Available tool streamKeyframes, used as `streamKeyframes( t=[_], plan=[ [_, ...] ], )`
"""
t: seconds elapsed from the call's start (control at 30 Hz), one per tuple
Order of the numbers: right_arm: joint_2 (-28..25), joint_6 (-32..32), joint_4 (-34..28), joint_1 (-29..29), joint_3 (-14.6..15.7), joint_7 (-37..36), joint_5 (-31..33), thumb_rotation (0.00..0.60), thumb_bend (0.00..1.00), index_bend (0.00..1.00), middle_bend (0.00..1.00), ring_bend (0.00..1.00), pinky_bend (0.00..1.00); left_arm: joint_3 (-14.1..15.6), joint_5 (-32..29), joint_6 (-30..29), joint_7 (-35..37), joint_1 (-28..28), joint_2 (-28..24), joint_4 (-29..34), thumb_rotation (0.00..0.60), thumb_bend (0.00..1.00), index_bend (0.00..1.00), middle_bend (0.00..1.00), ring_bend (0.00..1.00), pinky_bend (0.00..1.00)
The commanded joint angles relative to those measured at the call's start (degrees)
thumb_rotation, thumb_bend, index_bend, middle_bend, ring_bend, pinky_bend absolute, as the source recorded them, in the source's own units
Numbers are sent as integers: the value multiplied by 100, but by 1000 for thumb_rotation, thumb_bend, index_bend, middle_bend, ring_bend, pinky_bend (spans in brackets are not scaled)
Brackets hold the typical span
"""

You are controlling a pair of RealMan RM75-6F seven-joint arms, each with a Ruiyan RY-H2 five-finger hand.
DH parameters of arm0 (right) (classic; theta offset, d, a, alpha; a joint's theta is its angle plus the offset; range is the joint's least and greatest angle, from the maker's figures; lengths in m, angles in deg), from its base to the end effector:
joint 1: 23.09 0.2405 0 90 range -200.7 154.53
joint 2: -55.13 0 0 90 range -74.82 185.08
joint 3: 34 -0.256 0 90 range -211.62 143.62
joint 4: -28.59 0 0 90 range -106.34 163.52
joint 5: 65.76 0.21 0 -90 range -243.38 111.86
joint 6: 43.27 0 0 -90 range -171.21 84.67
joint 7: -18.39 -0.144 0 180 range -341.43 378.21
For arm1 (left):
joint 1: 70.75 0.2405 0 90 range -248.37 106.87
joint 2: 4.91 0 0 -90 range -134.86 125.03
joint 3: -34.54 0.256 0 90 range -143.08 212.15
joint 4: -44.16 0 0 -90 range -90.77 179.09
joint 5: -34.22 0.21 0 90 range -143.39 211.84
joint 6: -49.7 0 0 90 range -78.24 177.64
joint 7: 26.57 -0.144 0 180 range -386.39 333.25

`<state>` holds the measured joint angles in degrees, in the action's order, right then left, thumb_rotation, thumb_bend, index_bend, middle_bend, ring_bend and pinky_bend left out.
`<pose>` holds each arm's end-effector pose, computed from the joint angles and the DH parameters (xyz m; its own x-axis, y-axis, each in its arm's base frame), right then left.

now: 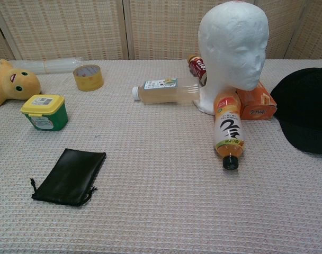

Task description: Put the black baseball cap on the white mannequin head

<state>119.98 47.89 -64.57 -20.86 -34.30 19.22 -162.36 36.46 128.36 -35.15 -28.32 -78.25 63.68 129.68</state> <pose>-0.2878 -0.1554 0.1518 0.3841 0.0420 0.9223 -0.9102 -0.1504 0.3859 -0.3076 0.1772 0.1245 0.4784 0.0585 0.8762 0.8665 -0.1932 -0.4602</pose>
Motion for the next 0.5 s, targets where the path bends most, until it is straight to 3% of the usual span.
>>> streamKeyframes(
  t=[0.03, 0.3, 0.5],
  plan=[
    [9, -58, 15, 15, -9, 22, 53, 600, 82, 0, 0, 0, 0, -10, -23, 12, -15, -5, 12, -1, 600, 154, 36, 0, 0, 135],
    [233, -243, 227, 63, -96, 105, 339, 600, 82, 23, 0, 0, 0, 14, 17, 39, 90, -33, 2, 84, 600, 153, 35, 0, 0, 135],
    [1274, -116, 1293, 39, -204, -56, 507, 600, 95, 250, 0, 0, 0, 47, -62, 255, 436, -114, -118, 123, 600, 153, 35, 0, 0, 136]
  ],
)
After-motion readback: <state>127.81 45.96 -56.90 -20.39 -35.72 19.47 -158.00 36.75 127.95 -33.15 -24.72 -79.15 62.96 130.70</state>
